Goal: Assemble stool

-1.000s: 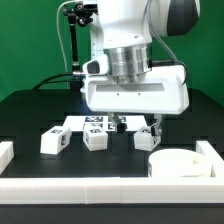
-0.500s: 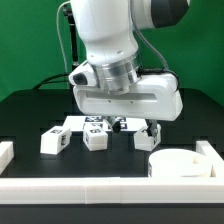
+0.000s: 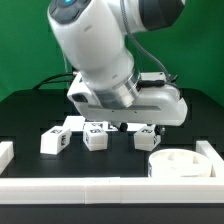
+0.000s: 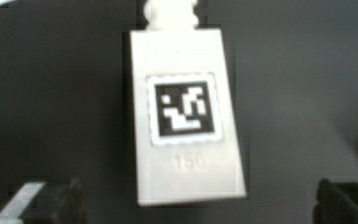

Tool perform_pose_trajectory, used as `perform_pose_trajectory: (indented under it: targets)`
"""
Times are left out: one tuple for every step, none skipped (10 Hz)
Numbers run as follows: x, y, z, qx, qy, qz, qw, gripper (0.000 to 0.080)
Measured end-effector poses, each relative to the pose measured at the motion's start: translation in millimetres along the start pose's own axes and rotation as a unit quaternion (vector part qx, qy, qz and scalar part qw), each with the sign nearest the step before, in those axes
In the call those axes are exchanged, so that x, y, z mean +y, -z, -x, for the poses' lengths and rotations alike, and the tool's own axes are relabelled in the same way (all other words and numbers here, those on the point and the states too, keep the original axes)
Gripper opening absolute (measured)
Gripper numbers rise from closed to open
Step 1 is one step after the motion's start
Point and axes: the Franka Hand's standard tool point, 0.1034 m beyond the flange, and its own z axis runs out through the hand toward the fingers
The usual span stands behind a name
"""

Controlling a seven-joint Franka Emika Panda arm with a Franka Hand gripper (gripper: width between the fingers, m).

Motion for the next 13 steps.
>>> perform_pose_trajectory:
  targets:
    - [0.6, -3.7, -2.2, -0.025, -0.001, 0.002, 1.0, 0.0649]
    - [1.9, -11.0, -1.1, -0.047, -0.002, 0.006, 0.999, 0.0649]
    - [4.9, -15.4, 4.7, -0.09, -0.003, 0.011, 0.996, 0.0649]
    - [6.9, -18.5, 2.0, -0.129, -0.003, 0.014, 0.992, 0.0649]
    - [4.4, -18.9, -2.6, -0.13, -0.001, 0.014, 0.991, 0.0649]
    - [1.5, -19.1, -1.0, -0.129, 0.001, 0.015, 0.991, 0.0649]
    - [0.7, -20.6, -0.3, -0.13, 0.002, 0.016, 0.991, 0.0649]
    - [1.7, -22.7, -0.7, -0.131, 0.001, 0.017, 0.991, 0.0649]
    - [2.2, -24.3, 0.3, -0.133, 0.001, 0.018, 0.991, 0.0649]
    - [2.4, -26.0, 1.5, -0.134, -0.001, 0.019, 0.991, 0.0649]
    - [2.9, -28.6, 3.7, -0.137, -0.001, 0.021, 0.99, 0.0649]
    - [2.6, -29.4, 4.7, -0.138, -0.001, 0.022, 0.99, 0.0649]
    - [2.5, -29.3, 4.8, -0.138, -0.001, 0.022, 0.99, 0.0649]
